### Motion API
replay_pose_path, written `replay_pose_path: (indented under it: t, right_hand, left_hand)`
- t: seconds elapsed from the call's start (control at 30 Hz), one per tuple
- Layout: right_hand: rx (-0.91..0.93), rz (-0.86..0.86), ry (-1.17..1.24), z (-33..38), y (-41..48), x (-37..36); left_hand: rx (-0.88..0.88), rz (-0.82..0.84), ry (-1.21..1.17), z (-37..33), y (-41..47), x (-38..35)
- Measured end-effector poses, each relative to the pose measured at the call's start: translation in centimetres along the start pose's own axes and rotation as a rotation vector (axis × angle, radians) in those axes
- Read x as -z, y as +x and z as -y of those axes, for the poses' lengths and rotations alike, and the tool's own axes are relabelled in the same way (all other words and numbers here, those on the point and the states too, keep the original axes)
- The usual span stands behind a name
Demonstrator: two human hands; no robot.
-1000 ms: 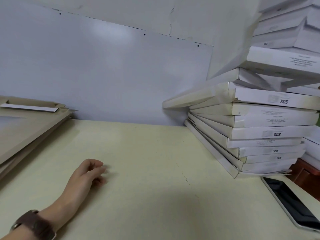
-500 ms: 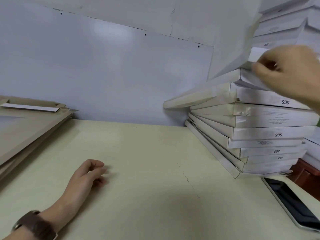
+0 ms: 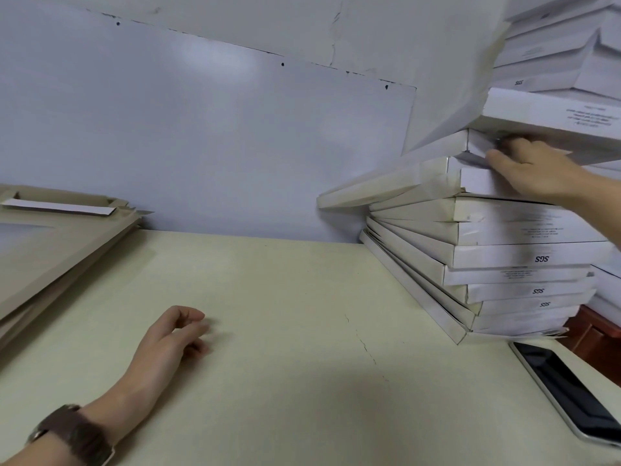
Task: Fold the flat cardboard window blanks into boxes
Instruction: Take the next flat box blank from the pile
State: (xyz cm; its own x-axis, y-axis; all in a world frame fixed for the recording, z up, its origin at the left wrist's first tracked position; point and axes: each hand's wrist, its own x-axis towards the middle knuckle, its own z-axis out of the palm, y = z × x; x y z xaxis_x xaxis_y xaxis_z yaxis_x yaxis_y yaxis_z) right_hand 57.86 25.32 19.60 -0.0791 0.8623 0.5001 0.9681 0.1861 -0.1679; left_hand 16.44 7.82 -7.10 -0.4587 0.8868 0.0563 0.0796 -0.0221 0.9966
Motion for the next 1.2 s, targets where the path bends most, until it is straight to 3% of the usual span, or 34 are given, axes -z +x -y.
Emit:
replay_pose_path:
  t: [0.17,0.37,0.5,0.8,1.1,1.2]
  right_hand:
    - [-0.013,-0.023,0.04,-0.8,1.5,-0.4]
    - [-0.161,0.11,0.022,-2.4,3.6,-0.6]
    - [-0.227,0.101,0.067,-3.1,4.7,-0.6]
    - [0.123,-0.072,0.038,-4.3,5.8,-0.5]
    - [0.268,-0.226,0.025,-5.3,5.2,0.6]
    - [0.301,-0.206,-0.036,-5.0,4.6,0.9]
  left_hand:
    - [0.001,0.003,-0.003,0.0,-0.1,0.1]
    - [-0.005,0.009,-0.012,0.0,-0.1,0.1]
    - [-0.001,0.009,-0.024,0.0,-0.1,0.1]
    - [-0.011,0.02,-0.009,-0.2,-0.3,0.0]
    - [-0.022,0.024,0.008,-0.1,-0.2,0.0]
    - [-0.028,0.025,0.011,0.0,-0.1,0.0]
